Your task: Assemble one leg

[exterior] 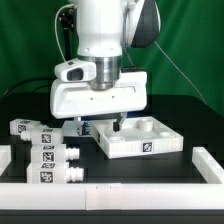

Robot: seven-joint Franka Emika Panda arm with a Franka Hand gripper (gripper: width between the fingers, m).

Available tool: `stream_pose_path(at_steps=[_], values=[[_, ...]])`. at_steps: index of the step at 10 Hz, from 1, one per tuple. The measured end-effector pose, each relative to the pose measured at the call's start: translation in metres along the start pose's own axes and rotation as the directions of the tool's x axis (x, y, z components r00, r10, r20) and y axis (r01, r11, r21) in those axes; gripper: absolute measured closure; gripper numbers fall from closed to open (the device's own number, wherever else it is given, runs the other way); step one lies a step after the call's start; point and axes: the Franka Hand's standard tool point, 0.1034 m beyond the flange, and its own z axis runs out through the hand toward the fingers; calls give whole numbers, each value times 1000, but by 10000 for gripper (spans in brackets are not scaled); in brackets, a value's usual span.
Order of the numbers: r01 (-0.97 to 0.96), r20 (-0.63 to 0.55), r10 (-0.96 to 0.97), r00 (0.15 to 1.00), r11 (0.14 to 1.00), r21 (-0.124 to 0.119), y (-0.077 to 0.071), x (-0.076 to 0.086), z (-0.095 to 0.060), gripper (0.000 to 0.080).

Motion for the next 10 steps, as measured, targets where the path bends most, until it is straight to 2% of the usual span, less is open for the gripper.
stream_pose_path(at_steps=[1, 4, 6, 7, 8, 9, 10], values=[[-4, 4, 4, 1000, 1000, 2, 3, 1, -1, 150], [-8, 0, 8, 1000, 1000, 11, 3, 5, 16, 150], [7, -14, -7, 1000, 1000, 6, 3, 6, 18, 162], [7, -14, -7, 1000, 1000, 6, 3, 6, 18, 329], [8, -14, -8, 1000, 1000, 7, 3, 6, 18, 329], [8, -14, -8, 1000, 1000, 7, 3, 5, 18, 514], [8, -13, -8, 1000, 1000, 7, 3, 5, 18, 648]])
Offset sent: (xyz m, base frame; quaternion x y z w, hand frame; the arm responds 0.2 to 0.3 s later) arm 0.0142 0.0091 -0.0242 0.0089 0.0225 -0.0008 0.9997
